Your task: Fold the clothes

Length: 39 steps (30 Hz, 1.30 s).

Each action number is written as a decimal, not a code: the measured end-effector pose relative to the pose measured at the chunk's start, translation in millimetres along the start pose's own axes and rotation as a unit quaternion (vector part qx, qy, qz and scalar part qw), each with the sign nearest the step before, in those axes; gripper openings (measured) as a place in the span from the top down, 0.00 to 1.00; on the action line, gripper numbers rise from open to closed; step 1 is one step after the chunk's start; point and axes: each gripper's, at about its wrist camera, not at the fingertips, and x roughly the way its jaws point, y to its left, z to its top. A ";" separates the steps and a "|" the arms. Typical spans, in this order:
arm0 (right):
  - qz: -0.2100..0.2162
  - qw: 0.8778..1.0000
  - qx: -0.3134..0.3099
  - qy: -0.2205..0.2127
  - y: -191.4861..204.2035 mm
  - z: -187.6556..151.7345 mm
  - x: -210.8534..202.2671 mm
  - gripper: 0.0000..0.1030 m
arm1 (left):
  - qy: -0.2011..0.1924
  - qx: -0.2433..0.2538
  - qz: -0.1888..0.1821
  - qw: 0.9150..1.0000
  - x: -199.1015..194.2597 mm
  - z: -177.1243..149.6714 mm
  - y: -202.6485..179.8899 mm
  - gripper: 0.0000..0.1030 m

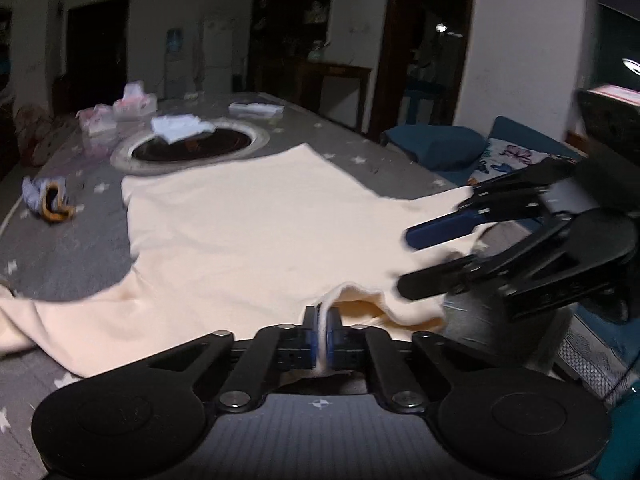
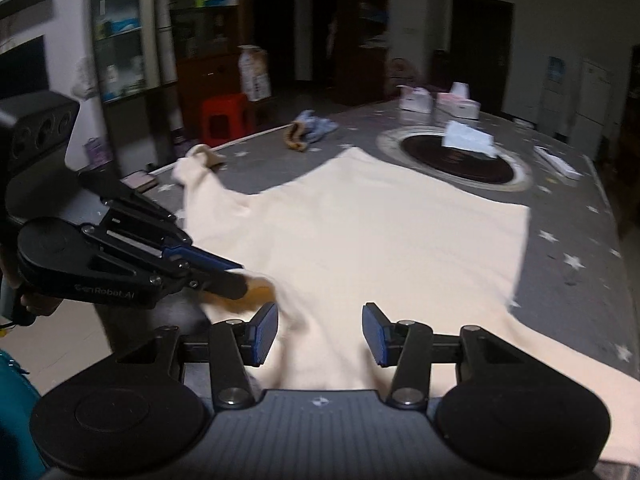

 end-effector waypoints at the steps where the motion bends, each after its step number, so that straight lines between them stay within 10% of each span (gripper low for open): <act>1: 0.011 1.000 0.002 -0.004 1.0 2.1 -0.3 0.56 | -0.002 0.006 -0.003 1.000 -4.6 -1.2 -0.9 0.96; 14: 0.051 0.998 0.030 0.016 1.1 6.7 49.1 0.57 | 0.018 -0.023 -0.020 0.999 -24.5 -15.1 18.4 0.93; 20: 0.051 0.998 -0.036 0.029 23.1 -1.4 50.7 0.56 | -0.006 -0.074 0.128 0.989 -37.6 6.4 69.5 0.79; 23: 0.053 0.998 -0.030 0.031 22.0 -0.4 50.6 0.55 | -0.025 -0.113 0.231 0.966 -31.1 23.1 102.9 0.50; 26: 0.051 0.998 -0.031 0.032 23.2 -0.2 51.0 0.55 | -0.018 -0.130 0.330 0.935 -14.4 40.3 133.5 0.43; 33: 0.051 0.998 -0.026 0.031 22.5 -0.5 50.9 0.55 | 0.074 -0.146 0.362 0.918 25.9 41.8 172.6 0.44; 35: 0.051 0.998 -0.025 0.031 22.2 -0.1 51.9 0.55 | 0.082 -0.155 0.350 0.920 25.9 37.3 177.3 0.74; 39: 0.049 0.998 -0.027 0.032 23.1 0.0 52.6 0.54 | 0.035 -0.215 0.305 0.927 -3.8 23.8 193.3 0.89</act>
